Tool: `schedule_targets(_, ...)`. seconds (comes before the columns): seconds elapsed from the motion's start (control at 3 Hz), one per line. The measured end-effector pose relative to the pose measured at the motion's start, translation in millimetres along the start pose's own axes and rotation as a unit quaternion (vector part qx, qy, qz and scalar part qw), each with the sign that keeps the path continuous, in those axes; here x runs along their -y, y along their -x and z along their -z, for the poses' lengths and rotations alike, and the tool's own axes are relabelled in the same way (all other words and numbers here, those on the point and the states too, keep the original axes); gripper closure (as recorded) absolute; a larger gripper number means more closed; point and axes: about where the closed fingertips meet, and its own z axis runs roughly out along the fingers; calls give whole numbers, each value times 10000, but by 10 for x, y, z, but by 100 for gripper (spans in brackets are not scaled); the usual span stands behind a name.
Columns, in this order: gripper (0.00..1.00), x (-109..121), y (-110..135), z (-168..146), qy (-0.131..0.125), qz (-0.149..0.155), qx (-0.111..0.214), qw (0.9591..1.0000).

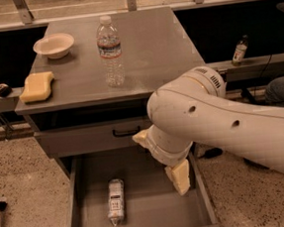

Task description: Pick blue plastic bottle from middle drawer and place on counter

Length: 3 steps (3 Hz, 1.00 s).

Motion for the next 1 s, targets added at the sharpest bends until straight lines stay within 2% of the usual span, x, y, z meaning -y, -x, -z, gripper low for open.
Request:
schedule_targets(0.33,0,-21,46,-166,173,229,250,9993)
schedule_targets(0.67,0,131,182,-762,-133,1015,788,9916)
schedule_targets(1.0,0,305,433,-1226,-763,2086,1006,9698)
